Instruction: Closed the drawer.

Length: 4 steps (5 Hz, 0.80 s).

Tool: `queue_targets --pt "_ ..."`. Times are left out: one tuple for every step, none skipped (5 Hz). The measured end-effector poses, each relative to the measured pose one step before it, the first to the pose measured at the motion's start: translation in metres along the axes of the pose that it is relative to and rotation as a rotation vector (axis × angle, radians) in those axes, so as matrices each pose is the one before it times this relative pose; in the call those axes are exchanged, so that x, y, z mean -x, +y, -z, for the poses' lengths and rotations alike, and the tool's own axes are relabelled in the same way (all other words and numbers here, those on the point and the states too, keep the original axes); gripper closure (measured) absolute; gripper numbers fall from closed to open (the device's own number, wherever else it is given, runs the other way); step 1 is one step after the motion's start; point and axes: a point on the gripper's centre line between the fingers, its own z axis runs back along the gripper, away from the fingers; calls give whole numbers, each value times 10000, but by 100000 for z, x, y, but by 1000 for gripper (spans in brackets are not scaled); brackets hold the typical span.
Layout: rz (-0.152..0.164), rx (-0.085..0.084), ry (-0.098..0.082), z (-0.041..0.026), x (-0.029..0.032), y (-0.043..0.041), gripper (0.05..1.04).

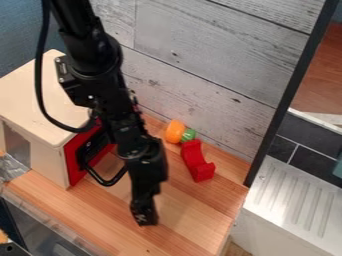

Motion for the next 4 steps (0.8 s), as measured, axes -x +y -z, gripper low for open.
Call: queue_targets --pt "327 -63 -373 -1007 -2238 -739 85" --pt "-170 -311 -406 -1692 -1727 -321 85" --pt "-143 -62 -278 -1962 -1213 -109 85" --pt "-365 -393 561 -2444 -490 820 85"
